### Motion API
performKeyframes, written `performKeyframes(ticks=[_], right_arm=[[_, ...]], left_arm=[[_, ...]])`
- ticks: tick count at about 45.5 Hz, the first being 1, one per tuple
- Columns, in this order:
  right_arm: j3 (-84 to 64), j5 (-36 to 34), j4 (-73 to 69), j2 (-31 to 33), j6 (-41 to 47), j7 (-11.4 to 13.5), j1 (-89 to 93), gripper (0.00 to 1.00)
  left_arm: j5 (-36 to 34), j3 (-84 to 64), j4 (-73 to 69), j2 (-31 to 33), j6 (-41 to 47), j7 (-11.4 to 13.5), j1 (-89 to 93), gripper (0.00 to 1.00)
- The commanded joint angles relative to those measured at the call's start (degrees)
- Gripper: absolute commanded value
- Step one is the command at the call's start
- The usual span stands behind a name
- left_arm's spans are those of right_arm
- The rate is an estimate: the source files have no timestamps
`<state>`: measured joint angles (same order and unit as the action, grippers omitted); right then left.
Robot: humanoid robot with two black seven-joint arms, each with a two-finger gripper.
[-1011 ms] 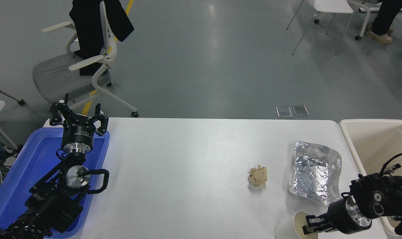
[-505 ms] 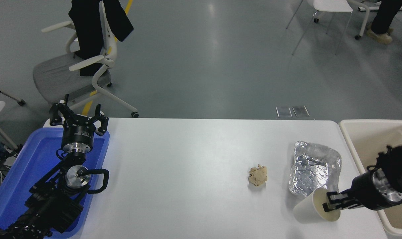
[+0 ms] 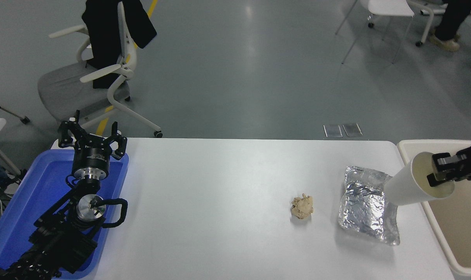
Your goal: Pick up paper cup place in dustbin
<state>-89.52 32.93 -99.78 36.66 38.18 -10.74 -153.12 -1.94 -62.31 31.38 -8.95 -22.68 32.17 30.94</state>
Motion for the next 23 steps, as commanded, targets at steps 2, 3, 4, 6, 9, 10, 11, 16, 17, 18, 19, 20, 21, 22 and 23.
performKeyframes(ticks=[2,3,4,6,9,10,11,16,17,18,19,20,21,22,23], right_arm=[[-2.32,-0.15,-0.22,-0.89,1.46,0.11,-4.29,0.00],[-2.84,0.03,-0.22,-0.80,1.11,0.11,-4.29,0.00],[-3.37,0.12,-0.22,-0.54,0.76,0.11,-4.20,0.00],[-4.60,0.64,-0.22,0.25,-0.64,0.11,-3.77,0.00],[-6.80,3.79,-0.22,1.39,-3.01,0.11,-2.89,0.00],[-7.50,5.37,0.37,1.83,-3.72,0.02,-2.28,0.00],[-8.03,7.22,1.07,2.45,-4.51,0.02,-1.49,0.00],[-9.70,16.27,5.11,7.36,-9.78,-0.07,3.78,0.00],[-10.14,18.38,5.99,8.24,-11.18,-0.07,5.19,0.00],[-10.67,20.66,6.87,9.21,-12.85,-0.07,6.59,0.00],[-11.11,22.95,7.92,10.35,-14.43,-0.15,8.17,0.00],[-11.55,25.06,8.98,11.41,-16.19,-0.15,9.75,0.00],[-11.81,26.73,10.38,12.46,-17.77,-0.15,11.42,0.00],[-11.81,27.97,11.79,13.43,-19.09,-0.15,12.92,0.00],[-11.73,28.94,13.28,14.40,-20.32,-0.24,14.67,0.00]], left_arm=[[0.00,0.00,0.00,-0.01,0.00,0.00,0.08,0.99],[0.00,0.00,0.00,-0.01,0.00,0.00,0.08,0.99],[0.00,0.00,0.00,-0.01,0.00,0.00,0.08,0.99],[0.00,0.00,0.00,-0.01,0.00,0.00,0.08,0.99],[0.00,0.00,0.00,0.08,0.00,0.00,0.08,0.99],[0.00,0.00,-0.09,-0.01,0.00,0.00,0.08,0.99],[0.00,0.00,0.00,-0.01,0.00,0.00,0.08,0.99],[0.00,0.00,0.00,-0.01,0.00,0.00,0.08,0.99],[0.00,0.00,0.00,-0.01,0.00,0.00,0.08,0.99],[0.00,0.00,0.00,-0.01,0.00,0.00,0.08,0.99],[0.00,0.00,0.00,-0.01,0.00,0.00,0.08,0.99],[0.00,0.00,0.00,-0.01,0.00,0.00,0.08,0.99],[0.00,0.00,0.00,0.08,0.00,0.00,0.08,0.99],[0.00,0.00,0.00,-0.01,0.00,0.00,0.08,0.99],[0.00,0.00,0.00,-0.01,0.00,0.00,0.08,0.99]])
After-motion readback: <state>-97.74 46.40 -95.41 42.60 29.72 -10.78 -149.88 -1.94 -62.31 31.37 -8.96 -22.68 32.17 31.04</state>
